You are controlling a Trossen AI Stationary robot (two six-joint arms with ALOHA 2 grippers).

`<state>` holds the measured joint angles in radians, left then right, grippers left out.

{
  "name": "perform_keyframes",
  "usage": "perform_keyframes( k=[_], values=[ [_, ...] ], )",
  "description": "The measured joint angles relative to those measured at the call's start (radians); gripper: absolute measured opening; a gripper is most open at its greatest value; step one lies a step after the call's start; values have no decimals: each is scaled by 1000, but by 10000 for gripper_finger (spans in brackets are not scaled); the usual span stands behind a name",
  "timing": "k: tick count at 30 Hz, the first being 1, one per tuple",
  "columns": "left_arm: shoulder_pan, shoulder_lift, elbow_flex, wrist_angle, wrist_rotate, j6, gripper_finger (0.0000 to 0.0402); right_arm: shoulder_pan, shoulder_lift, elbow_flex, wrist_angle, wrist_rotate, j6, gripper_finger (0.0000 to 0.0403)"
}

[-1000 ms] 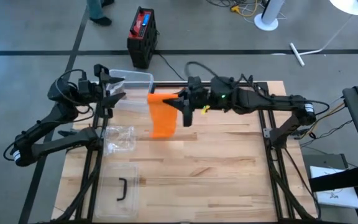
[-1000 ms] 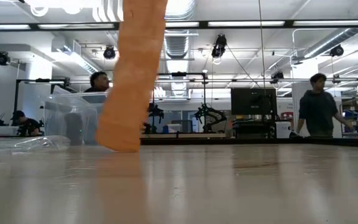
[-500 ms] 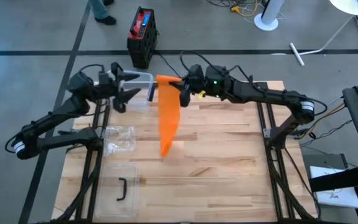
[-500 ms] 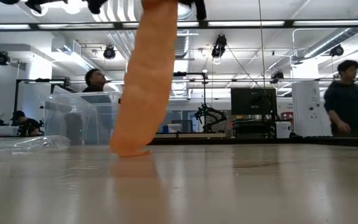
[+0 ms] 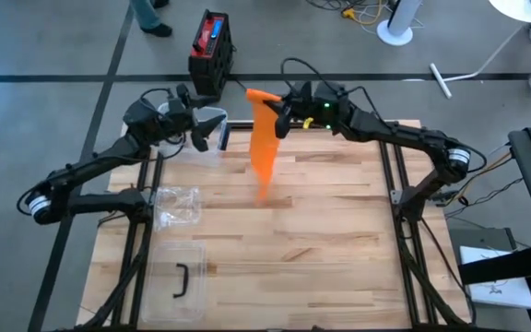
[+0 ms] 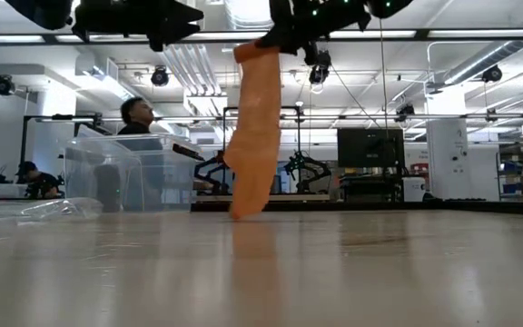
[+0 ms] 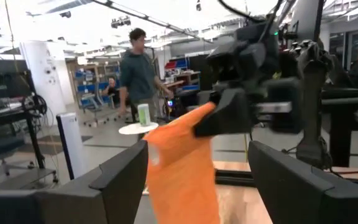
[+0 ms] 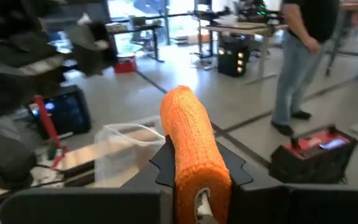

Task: Roll bandage
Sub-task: Roll the orange bandage

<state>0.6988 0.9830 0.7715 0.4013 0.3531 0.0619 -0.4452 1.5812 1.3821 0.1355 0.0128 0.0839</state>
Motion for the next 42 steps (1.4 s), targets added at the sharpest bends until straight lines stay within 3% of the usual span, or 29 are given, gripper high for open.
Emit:
perform_keyframes(
  k=[7, 12, 17, 22, 26, 32, 42],
  values=[
    [0, -67, 0, -1, 0, 28, 266, 123, -95, 64, -80, -81, -67, 44],
    [0, -139, 0, -44, 2, 71, 255, 277, -147, 70, -179, 24, -90, 44],
    [-4, -197, 0, -69, 11, -6, 245, 418, -173, 83, -183, 65, 47, 44],
    [-6, -256, 0, -59, 57, -44, 233, 479, -174, 146, -179, 59, 204, 44],
    [-6, -290, 0, -67, 63, -63, 225, 476, -175, 156, -189, 61, 206, 50],
    [-8, -284, 0, -76, 123, -71, 228, 374, -143, 136, -206, 69, 131, 51],
    [-17, -125, -6, -36, 120, -105, 253, 144, -9, 1, -55, -52, 97, 53]
  ],
)
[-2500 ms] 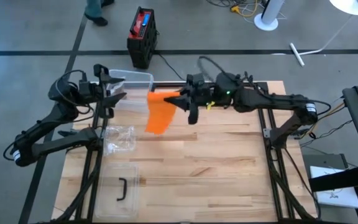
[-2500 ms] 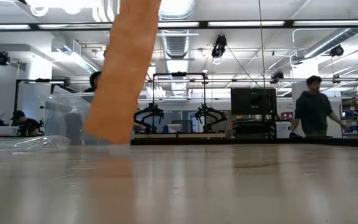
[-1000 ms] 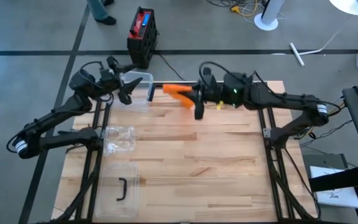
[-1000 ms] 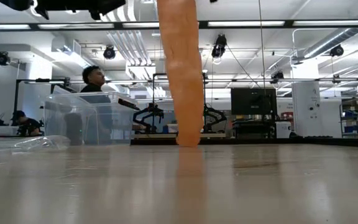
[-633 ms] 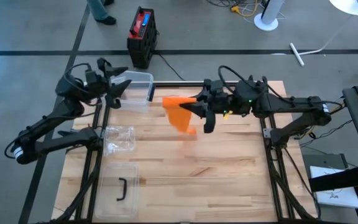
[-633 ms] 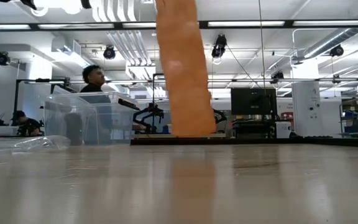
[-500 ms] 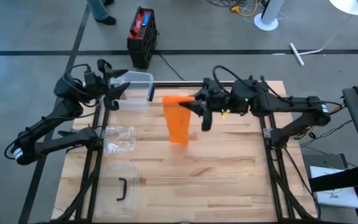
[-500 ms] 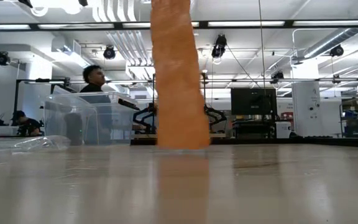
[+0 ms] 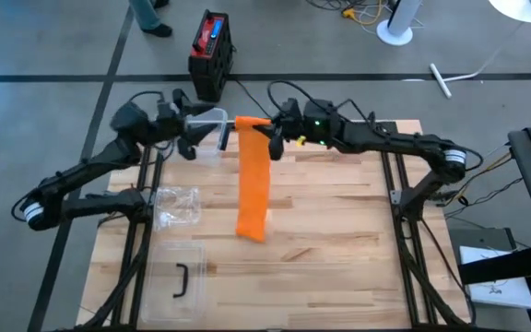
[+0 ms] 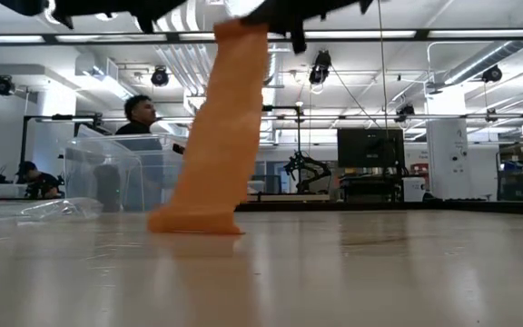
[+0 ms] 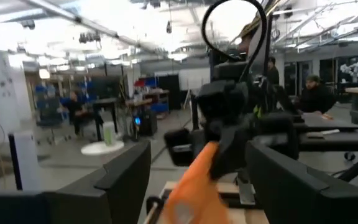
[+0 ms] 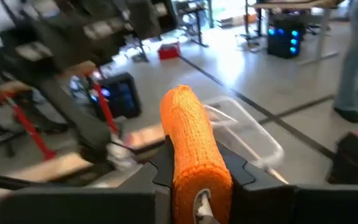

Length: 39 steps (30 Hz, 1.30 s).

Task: Roll bandage
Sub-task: Roll the orange bandage

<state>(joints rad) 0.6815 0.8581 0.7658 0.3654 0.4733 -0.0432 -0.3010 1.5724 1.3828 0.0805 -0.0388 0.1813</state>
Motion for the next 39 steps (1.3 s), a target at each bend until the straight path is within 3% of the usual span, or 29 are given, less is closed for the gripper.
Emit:
perform_keyframes(
  k=[9, 20, 28, 39],
  values=[
    [11, 269, 119, 41, -60, 113, 248, -203, 63, -23, 123, -100, -181, 47],
    [85, 540, 246, 58, -51, 179, 271, -246, 109, -75, 144, -208, -259, 49],
    [97, 558, 268, 12, 211, 271, 270, -246, 105, -75, 155, -216, -278, 49],
    [132, 547, 256, -44, 153, 366, 226, -243, 104, -75, 231, -321, -223, 49]
  ],
)
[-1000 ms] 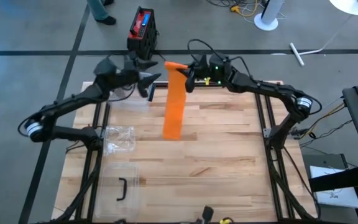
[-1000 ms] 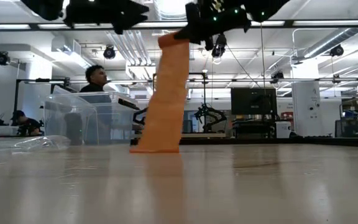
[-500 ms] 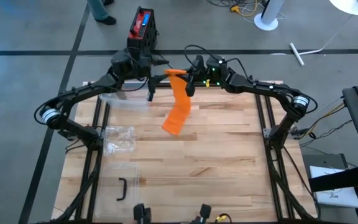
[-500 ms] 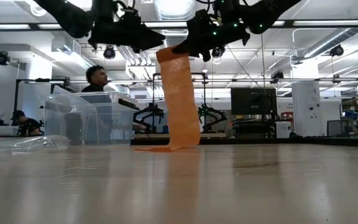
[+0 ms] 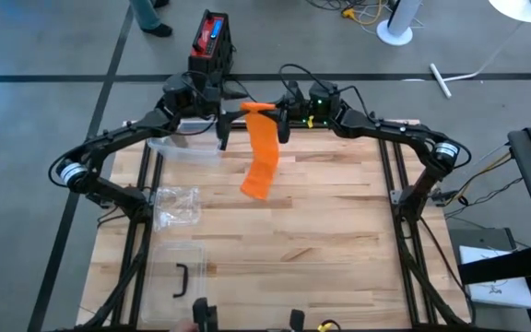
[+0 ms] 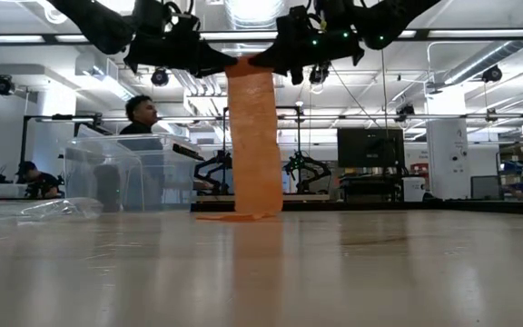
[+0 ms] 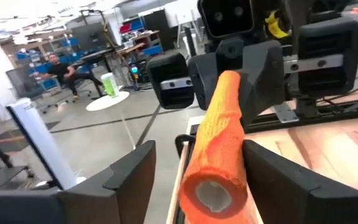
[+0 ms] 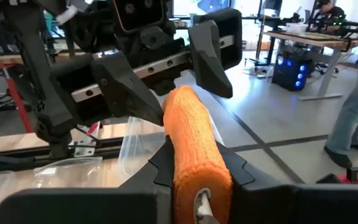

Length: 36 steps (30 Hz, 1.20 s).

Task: Roll bandage
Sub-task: Roll the orange bandage

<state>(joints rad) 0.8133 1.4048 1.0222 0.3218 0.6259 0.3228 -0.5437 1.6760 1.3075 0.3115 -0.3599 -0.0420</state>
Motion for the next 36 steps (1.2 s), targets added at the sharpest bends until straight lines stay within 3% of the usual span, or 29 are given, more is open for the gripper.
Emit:
perform_keyframes(
  k=[4, 14, 18, 25, 31, 36],
  values=[
    [2, 0, -1, 0, 45, 10, 187, 4, 0, 0, 5, -9, 17, 55],
    [3, -4, -3, -17, 79, 18, 25, 31, 1, 0, 16, -4, 2, 58],
    [1, -37, -3, -61, 74, 132, 25, 32, 0, 7, 9, -26, 104, 84],
    [-1, -108, -4, -125, 55, 365, 42, 30, -32, 8, 24, -62, 338, 200],
    [-6, -119, -4, -129, 49, 379, 30, 21, -34, 8, 68, -55, 540, 282],
    [-22, -118, -4, -123, 56, 377, 36, 18, -34, 8, 68, -40, 612, 319]
  ],
)
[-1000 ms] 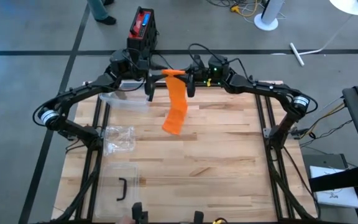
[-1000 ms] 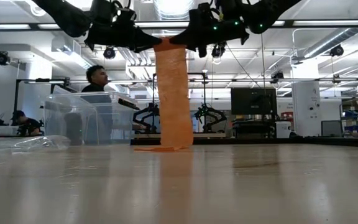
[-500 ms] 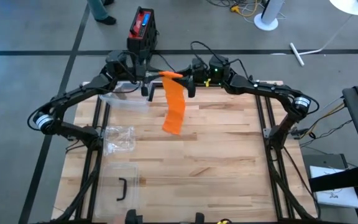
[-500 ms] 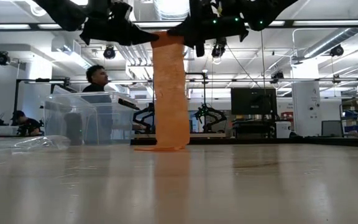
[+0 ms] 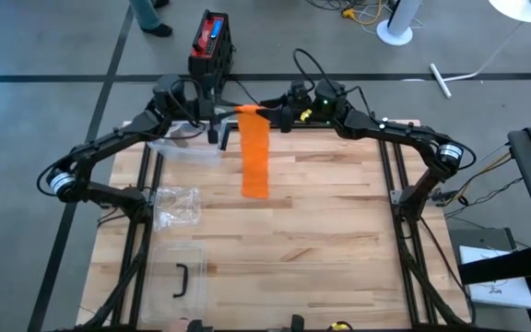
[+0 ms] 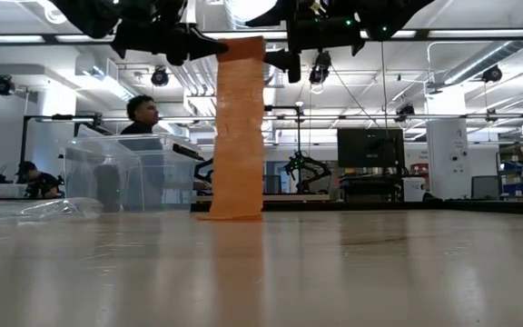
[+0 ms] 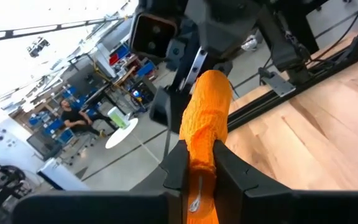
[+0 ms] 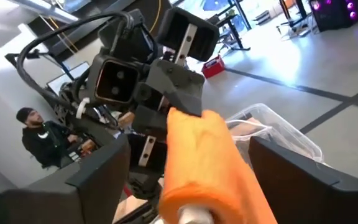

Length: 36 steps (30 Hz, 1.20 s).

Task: Roll bandage
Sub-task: Roll the orange bandage

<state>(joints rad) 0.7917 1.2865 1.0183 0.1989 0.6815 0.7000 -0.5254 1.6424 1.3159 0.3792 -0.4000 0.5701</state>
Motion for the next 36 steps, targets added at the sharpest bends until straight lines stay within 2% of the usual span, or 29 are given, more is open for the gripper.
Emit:
perform_keyframes(
  k=[8, 13, 36],
  values=[
    [-25, -3, 0, 24, 5, 14, 34, 0, 0, 0, 13, 6, 111, 324],
    [-25, -1, 0, 48, -44, 33, 36, 2, 0, 0, 16, 8, 189, 314],
    [-26, 2, 0, 71, -86, 133, 40, 32, 1, 0, 38, 81, 243, 268]
  ],
)
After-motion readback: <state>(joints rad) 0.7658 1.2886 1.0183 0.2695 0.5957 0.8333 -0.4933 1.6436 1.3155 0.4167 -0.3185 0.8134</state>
